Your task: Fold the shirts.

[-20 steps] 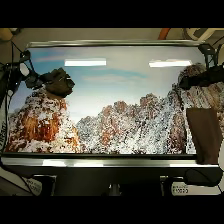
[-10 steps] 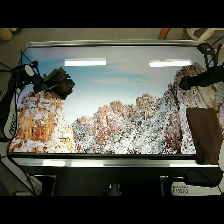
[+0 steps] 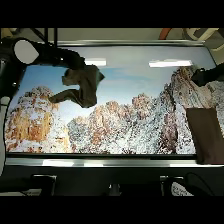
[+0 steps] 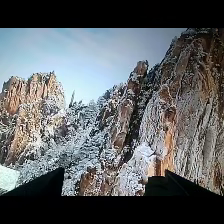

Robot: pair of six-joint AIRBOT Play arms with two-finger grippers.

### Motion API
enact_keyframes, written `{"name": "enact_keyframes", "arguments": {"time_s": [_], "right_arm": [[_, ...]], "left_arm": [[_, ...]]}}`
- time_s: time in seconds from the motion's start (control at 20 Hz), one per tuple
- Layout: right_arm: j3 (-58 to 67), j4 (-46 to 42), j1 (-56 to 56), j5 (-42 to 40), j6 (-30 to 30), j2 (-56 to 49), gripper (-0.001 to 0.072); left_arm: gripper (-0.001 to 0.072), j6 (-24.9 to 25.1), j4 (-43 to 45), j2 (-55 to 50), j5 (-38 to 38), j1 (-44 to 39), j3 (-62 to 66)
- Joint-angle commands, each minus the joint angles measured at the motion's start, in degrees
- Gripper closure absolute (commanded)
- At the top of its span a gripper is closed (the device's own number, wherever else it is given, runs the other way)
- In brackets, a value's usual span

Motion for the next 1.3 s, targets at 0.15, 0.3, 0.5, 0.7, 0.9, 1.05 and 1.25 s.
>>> {"name": "enact_keyframes", "arguments": {"time_s": [0.15,0.3,0.5,0.7,0.9,1.05,1.25], "right_arm": [[0.02,-0.2,0.07,8.37,3.21,13.25,0.0054],[0.02,-1.11,0.07,14.1,3.21,14.97,0.0053],[-1.79,-0.17,0.07,16.04,0.96,13.9,0.0018],[-11.15,5.57,0.07,16.11,-2.43,9.75,0.0006],[-25.79,8.41,0.07,12.66,-5.05,5.38,0.0008],[-34.03,8.61,0.07,9.29,-6.58,2.99,0.0011],[-38.73,9.86,0.07,5.79,-8.02,0.09,0.0023]], "left_arm": [[0.0685,-2.97,0.17,-6.78,1.86,-24.83,-1.92],[0.0364,-6.8,-0.94,-13.97,1.33,-30.53,-1.9],[-0.0013,-3.19,14.4,-14.29,-17.46,-30.34,-1.77],[-0.0013,-8.17,22.6,-10.05,-21.14,-13.88,-1.86],[-0.0013,-12.13,3.41,-9.84,-21.35,9.51,-6.01],[-0.0013,-11.1,-4.7,-9.86,-20.92,22.1,-13.73],[-0.0013,-11.13,-10.58,-9.86,-17.03,29.14,-23.87]]}}
